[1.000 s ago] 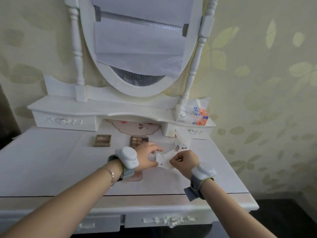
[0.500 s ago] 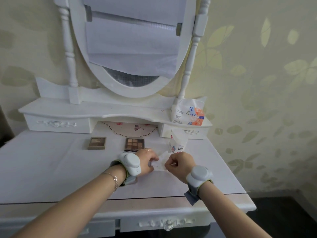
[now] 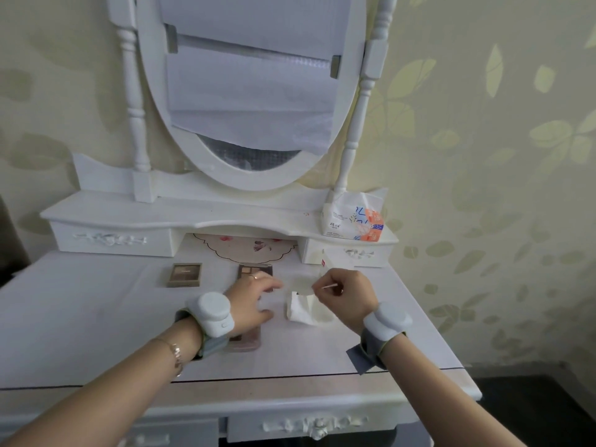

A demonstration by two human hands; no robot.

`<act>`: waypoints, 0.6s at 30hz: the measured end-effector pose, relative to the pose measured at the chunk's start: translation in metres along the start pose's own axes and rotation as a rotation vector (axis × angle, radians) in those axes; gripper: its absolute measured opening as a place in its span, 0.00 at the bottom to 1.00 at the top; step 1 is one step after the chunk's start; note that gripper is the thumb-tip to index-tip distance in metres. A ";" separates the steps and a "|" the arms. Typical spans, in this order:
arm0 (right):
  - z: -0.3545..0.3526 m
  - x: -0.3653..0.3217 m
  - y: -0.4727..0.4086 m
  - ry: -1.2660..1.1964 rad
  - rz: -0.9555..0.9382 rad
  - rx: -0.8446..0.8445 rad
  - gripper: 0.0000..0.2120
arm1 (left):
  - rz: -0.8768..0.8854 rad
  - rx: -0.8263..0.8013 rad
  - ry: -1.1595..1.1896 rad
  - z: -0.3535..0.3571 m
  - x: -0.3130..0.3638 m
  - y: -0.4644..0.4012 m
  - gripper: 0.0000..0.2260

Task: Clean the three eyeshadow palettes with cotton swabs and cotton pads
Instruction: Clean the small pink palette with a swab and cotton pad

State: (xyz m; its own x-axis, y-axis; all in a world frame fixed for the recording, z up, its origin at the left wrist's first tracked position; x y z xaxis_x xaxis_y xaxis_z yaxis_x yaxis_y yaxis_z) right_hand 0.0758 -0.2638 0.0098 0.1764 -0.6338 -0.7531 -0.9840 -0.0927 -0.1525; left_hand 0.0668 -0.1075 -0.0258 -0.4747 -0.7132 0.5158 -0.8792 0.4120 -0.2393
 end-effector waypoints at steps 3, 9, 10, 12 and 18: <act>0.009 -0.008 0.002 -0.044 0.017 -0.053 0.11 | -0.048 0.074 0.015 -0.023 -0.020 0.025 0.23; 0.050 -0.019 0.011 -0.096 0.072 -0.222 0.08 | -0.112 0.007 0.173 -0.026 -0.044 0.061 0.48; 0.056 -0.020 0.013 -0.104 0.081 -0.241 0.08 | -0.113 -0.017 0.184 -0.023 -0.047 0.065 0.50; 0.065 -0.022 0.015 -0.126 0.098 -0.258 0.08 | -0.107 -0.069 0.177 -0.018 -0.049 0.072 0.55; 0.082 -0.013 0.024 -0.123 0.122 -0.294 0.06 | -0.113 -0.070 0.131 -0.005 -0.053 0.079 0.59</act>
State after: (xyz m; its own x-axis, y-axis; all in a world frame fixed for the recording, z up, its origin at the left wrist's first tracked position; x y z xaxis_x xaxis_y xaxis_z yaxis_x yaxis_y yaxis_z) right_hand 0.0519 -0.1949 -0.0360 0.0414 -0.5582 -0.8287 -0.9606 -0.2505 0.1207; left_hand 0.0231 -0.0344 -0.0678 -0.3592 -0.6791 0.6402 -0.9194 0.3752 -0.1179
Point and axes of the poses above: each hand's wrist, its own y-axis away from the middle knuckle, its own z-axis out of the palm, x = y × z, the point moved 10 cm from there along -y, towards the middle knuckle, and after that the axes turned 9 degrees about z, right-handed, at the moved point
